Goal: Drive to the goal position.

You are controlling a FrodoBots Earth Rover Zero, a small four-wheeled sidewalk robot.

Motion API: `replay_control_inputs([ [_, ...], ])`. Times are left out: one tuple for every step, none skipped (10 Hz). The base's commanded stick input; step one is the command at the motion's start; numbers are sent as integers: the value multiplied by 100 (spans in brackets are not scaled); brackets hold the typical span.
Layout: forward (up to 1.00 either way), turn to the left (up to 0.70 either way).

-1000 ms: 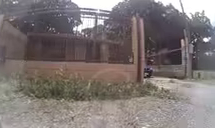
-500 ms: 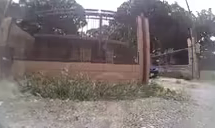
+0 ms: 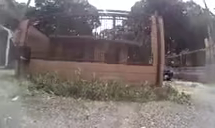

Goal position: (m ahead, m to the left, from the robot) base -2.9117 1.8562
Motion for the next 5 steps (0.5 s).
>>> replay_control_inputs([
  [0, 50],
  [0, 50],
  [0, 50],
  [0, 50],
  [0, 50],
])
